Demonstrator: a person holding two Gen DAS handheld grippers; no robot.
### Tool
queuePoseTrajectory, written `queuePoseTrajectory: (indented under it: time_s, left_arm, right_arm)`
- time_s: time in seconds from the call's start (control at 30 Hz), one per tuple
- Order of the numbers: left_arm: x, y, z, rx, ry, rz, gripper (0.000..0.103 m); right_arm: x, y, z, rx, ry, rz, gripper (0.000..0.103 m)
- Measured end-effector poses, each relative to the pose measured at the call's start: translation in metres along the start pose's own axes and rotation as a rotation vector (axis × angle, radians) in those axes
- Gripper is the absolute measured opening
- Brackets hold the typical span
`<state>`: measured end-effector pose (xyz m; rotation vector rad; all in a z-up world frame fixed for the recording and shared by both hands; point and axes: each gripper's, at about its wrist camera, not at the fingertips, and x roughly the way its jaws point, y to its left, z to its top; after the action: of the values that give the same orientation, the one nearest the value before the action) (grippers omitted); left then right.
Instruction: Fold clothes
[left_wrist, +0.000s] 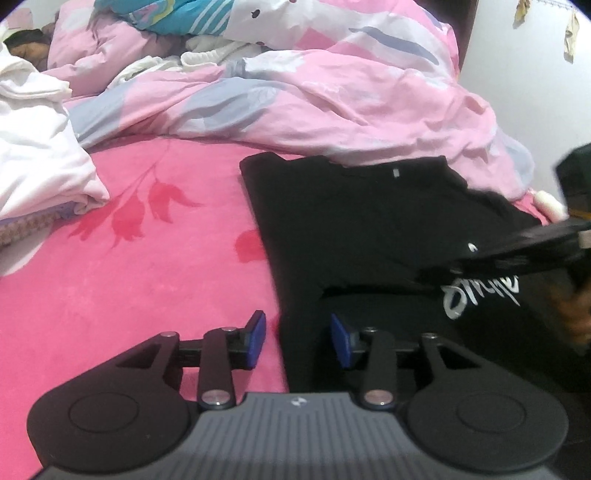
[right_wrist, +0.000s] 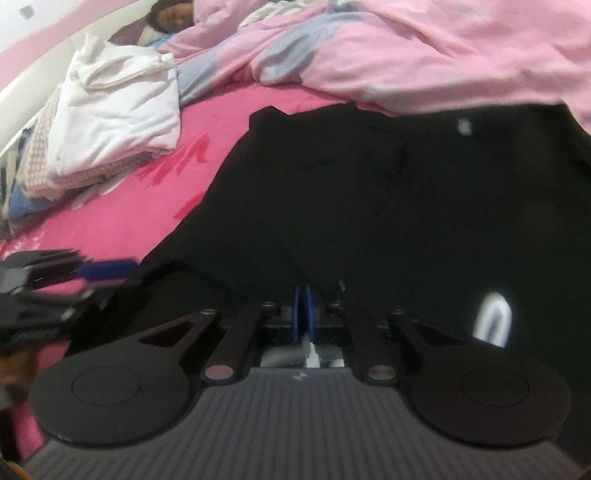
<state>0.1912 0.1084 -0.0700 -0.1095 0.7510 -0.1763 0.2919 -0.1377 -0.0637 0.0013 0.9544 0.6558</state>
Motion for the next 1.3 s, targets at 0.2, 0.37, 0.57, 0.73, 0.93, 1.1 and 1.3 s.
queuePoseTrajectory:
  time_s: [0.2, 0.37, 0.57, 0.73, 0.93, 1.1, 1.3]
  left_arm:
    - [0.003, 0.025, 0.001, -0.157, -0.060, -0.113, 0.055]
    - [0.013, 0.036, 0.000, -0.239, -0.076, -0.101, 0.055]
    - [0.018, 0.034, -0.006, -0.225, -0.095, -0.084, 0.054]
    - [0.018, 0.033, -0.010, -0.213, -0.114, -0.082, 0.054]
    - [0.017, 0.034, -0.012, -0.215, -0.121, -0.089, 0.054]
    - [0.017, 0.036, -0.013, -0.223, -0.124, -0.098, 0.055]
    - [0.012, 0.051, -0.014, -0.311, -0.143, -0.160, 0.057]
  right_arm:
    - [-0.010, 0.034, 0.036, -0.067, -0.023, 0.012, 0.007]
    - [0.026, 0.050, 0.085, -0.063, -0.062, 0.014, 0.007]
    - [0.079, 0.050, 0.125, -0.016, -0.050, 0.081, 0.007]
    - [0.127, 0.025, 0.150, 0.109, -0.055, 0.015, 0.004]
    - [0.119, -0.001, 0.166, 0.248, -0.143, 0.066, 0.007]
    - [0.113, 0.024, 0.154, 0.165, -0.067, 0.140, 0.009]
    - [-0.033, 0.019, 0.095, 0.226, -0.154, 0.220, 0.010]
